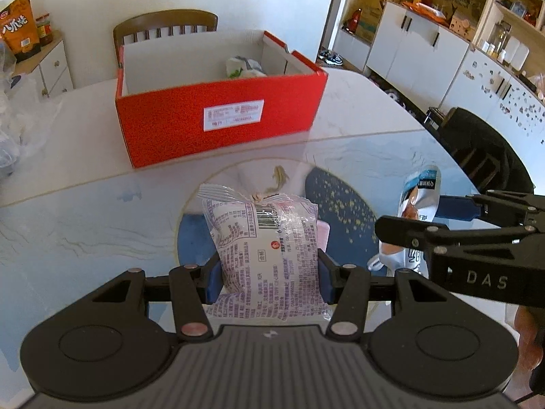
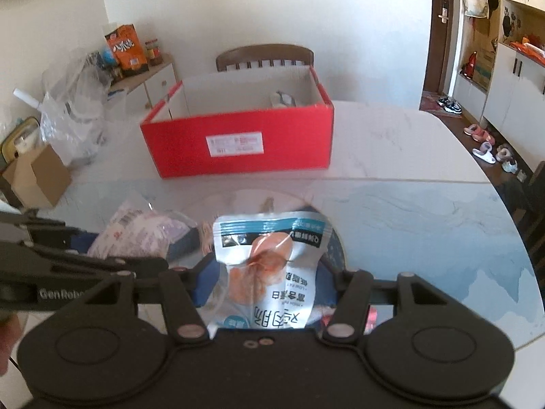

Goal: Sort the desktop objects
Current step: 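Lift both held packets and carry them over the red box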

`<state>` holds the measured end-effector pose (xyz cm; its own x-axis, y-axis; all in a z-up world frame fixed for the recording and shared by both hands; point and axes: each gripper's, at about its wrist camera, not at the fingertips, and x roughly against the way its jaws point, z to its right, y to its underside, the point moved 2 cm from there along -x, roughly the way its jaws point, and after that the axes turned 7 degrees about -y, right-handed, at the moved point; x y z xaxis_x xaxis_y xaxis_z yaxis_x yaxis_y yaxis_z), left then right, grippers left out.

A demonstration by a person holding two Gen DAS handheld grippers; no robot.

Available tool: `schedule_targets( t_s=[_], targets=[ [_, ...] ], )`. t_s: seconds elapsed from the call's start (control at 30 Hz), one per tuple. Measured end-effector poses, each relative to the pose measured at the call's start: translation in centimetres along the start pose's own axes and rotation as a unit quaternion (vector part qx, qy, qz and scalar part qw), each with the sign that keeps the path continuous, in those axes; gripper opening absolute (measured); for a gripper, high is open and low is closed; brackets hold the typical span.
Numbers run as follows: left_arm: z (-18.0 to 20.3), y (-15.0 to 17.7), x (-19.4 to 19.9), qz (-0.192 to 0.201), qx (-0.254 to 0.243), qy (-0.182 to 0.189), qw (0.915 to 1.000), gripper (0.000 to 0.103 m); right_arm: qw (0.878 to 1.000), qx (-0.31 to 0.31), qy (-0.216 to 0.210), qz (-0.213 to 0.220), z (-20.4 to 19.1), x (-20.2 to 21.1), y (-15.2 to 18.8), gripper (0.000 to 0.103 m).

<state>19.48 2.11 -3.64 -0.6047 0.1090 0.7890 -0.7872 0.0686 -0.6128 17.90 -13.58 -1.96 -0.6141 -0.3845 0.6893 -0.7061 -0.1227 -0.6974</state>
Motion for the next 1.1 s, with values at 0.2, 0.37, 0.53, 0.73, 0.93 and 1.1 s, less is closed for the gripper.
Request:
schedule_targets(
  t_s=[0.2,0.37,0.53,0.73,0.93,1.1],
  targets=[
    [-0.7,-2.3,0.6,0.018,0.013,-0.005,0.9997,0.052,1.0,0.012,-0.014,0.012,-0.2,-0.2,-3.2,0.058],
    [-1.8,-5.2,0.9,0.043,0.028,-0.017,0.9985,0.052,0.999,0.022,-0.025,0.029,-0.1,-0.6,-6.4,0.058],
    [-2.9,-8.3,0.9,0.065,0.041,-0.031,0.9965,0.052,0.998,0.035,-0.034,0.045,0.0,-1.5,-9.8,0.058],
    [-4.1,-11.7,0.2,0.08,0.051,-0.05,0.9943,0.052,0.995,0.059,-0.034,0.066,0.0,-2.9,-13.6,0.058],
    [-5.5,-14.7,-2.2,0.062,0.055,-0.058,0.9949,0.052,0.995,0.065,-0.037,0.073,0.6,-5.2,-16.9,0.058],
    [-6.3,-16.7,-4.5,0.049,0.048,-0.074,0.9949,0.052,0.995,0.063,-0.034,0.069,1.3,-7.9,-19.0,0.059]
  ],
)
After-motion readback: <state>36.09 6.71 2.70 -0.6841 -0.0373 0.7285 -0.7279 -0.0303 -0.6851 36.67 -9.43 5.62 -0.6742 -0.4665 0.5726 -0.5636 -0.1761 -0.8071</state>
